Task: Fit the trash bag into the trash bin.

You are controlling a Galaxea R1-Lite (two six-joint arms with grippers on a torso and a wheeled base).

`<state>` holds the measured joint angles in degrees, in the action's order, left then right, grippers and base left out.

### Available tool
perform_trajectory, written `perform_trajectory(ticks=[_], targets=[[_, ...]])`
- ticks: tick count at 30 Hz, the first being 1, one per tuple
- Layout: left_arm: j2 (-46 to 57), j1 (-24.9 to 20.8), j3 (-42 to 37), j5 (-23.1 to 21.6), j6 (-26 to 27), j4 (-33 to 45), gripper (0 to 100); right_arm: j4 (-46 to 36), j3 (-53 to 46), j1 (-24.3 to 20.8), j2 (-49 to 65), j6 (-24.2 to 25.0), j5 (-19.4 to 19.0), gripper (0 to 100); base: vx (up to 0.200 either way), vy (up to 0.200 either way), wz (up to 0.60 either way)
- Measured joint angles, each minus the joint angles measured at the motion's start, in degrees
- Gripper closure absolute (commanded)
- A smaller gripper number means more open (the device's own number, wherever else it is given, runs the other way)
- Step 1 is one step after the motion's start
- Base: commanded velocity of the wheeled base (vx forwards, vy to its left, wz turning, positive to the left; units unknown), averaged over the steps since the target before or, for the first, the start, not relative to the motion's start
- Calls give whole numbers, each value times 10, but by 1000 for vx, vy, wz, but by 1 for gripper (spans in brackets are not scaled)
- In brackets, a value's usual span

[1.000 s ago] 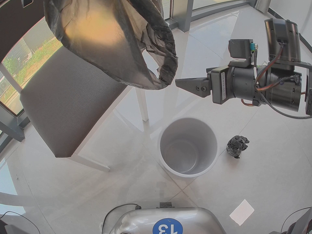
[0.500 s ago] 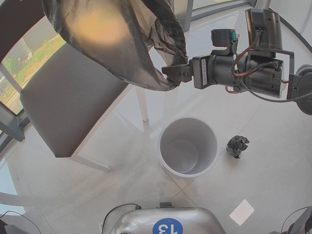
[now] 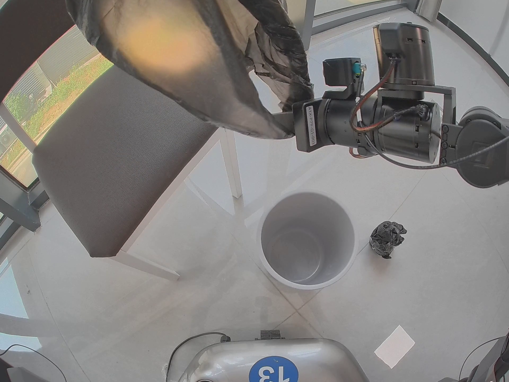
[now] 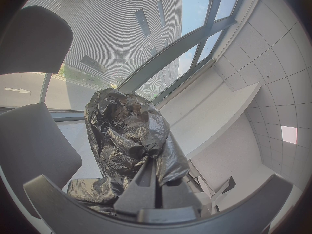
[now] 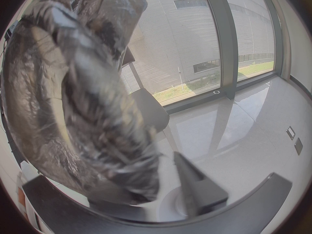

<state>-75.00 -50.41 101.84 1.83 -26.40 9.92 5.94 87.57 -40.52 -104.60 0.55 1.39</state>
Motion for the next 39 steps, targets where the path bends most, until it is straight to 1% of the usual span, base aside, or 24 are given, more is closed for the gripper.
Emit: perform_trajectory(ticks=[8, 12, 17, 21, 25, 27, 30, 36, 39], targets=[[0, 3, -2, 0, -1, 2, 100, -1, 7, 3, -8, 2, 2, 100, 0, 0, 0], [0, 5, -14, 0, -1, 8, 100, -5, -5, 3, -3, 2, 8, 100, 0, 0, 0], [-2, 5, -30, 0, -2, 29, 100, -7, -68, 1, 30, 0, 10, 100, 0, 0, 0], [-7, 2, -39, 1, -4, 63, 100, -10, -163, -1, 84, -3, 11, 100, 0, 0, 0], [-22, -5, -41, 3, -4, 116, 100, -21, -268, -2, 164, -6, 11, 100, 0, 0, 0], [-35, -9, -36, 5, -3, 159, 100, -31, -320, 0, 209, -7, 11, 100, 0, 0, 0], [-66, -15, -25, 9, -2, 250, 100, -53, -399, 5, 285, -8, 10, 100, 0, 0, 0], [-147, -26, -3, 16, 2, 362, 100, -128, -508, 15, 393, -6, 4, 100, 0, 0, 0], [-182, -28, 3, 16, 2, 386, 100, -159, -534, 18, 423, -5, -12, 100, 0, 0, 0]])
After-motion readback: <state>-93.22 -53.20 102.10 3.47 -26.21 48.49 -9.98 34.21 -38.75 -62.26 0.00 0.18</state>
